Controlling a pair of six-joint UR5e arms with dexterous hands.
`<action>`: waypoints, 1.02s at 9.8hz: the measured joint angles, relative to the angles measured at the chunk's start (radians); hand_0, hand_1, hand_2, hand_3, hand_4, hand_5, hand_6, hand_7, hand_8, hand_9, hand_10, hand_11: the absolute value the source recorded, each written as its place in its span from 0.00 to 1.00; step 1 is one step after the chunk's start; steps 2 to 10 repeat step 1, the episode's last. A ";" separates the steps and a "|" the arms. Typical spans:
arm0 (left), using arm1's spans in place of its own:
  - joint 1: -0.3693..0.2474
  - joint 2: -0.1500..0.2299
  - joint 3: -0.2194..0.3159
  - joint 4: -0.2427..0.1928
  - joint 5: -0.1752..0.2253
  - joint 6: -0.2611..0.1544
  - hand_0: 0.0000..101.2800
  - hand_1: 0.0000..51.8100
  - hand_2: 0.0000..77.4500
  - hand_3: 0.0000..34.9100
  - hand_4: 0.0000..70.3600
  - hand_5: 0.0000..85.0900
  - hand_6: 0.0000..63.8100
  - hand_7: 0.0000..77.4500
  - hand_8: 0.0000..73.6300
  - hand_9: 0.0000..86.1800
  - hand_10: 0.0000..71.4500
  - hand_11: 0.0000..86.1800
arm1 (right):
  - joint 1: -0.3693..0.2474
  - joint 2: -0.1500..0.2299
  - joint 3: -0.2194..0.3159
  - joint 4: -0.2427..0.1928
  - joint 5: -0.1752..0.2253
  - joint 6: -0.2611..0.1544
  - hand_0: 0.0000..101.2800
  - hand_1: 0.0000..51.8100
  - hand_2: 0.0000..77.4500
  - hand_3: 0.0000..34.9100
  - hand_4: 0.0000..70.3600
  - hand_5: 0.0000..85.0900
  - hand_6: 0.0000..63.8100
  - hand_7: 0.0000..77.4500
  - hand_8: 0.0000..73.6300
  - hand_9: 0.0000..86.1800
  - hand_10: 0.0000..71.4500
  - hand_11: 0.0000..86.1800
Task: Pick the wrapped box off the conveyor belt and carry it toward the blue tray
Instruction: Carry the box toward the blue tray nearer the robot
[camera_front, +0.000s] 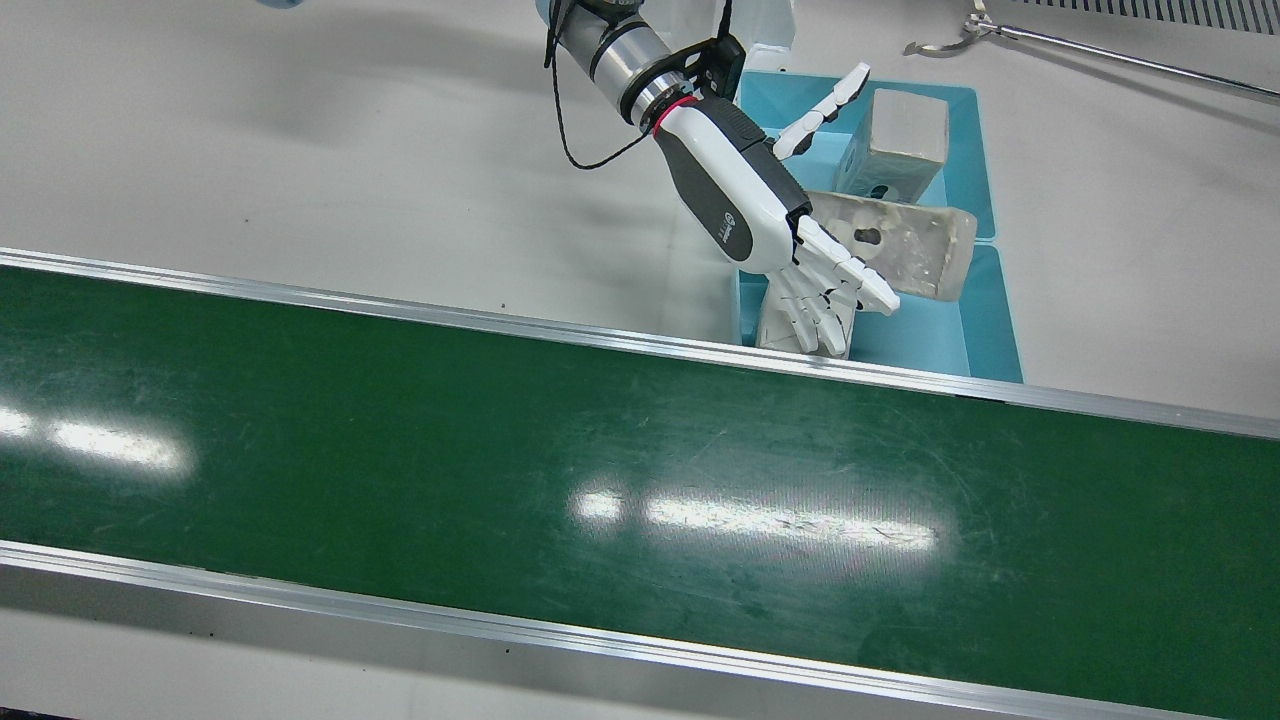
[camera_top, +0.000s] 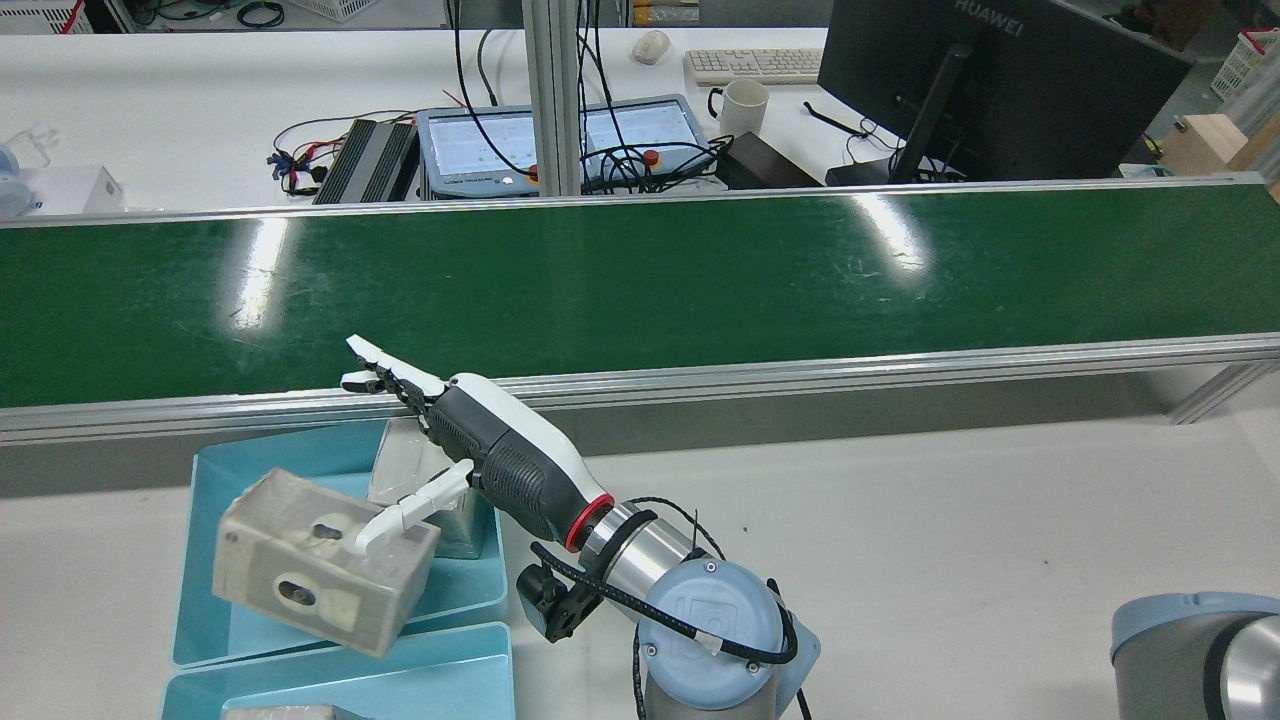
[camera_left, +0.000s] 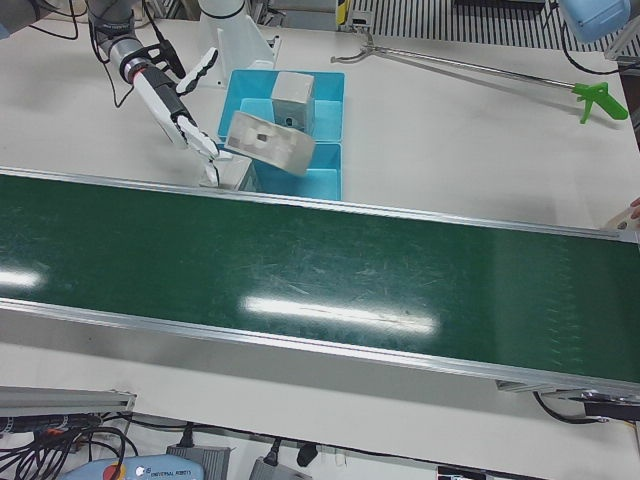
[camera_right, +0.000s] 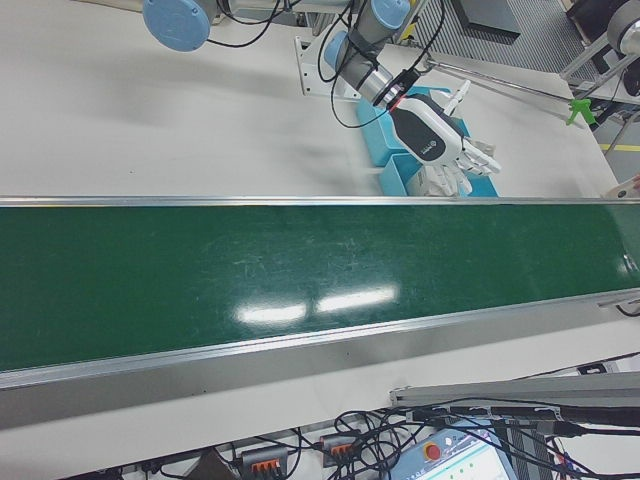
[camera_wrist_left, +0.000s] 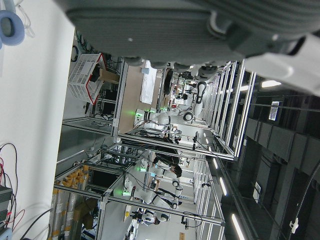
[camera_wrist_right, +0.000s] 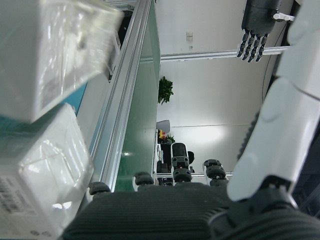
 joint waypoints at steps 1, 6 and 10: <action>0.000 0.000 0.000 0.000 0.000 0.000 0.00 0.00 0.01 0.00 0.01 0.01 0.01 0.01 0.01 0.01 0.01 0.00 | 0.013 -0.014 0.027 -0.003 -0.006 0.021 0.41 0.12 0.03 0.66 0.06 0.01 0.00 0.32 0.00 0.01 0.00 0.01; 0.000 0.000 0.000 0.000 0.000 0.000 0.00 0.00 0.01 0.00 0.01 0.01 0.01 0.01 0.01 0.01 0.01 0.00 | 0.013 -0.014 0.027 -0.003 -0.006 0.021 0.41 0.12 0.03 0.66 0.06 0.01 0.00 0.32 0.00 0.01 0.00 0.01; 0.000 0.000 0.000 0.000 0.000 0.000 0.00 0.00 0.01 0.00 0.01 0.01 0.01 0.01 0.01 0.01 0.01 0.00 | 0.013 -0.014 0.027 -0.003 -0.006 0.021 0.41 0.12 0.03 0.66 0.06 0.01 0.00 0.32 0.00 0.01 0.00 0.01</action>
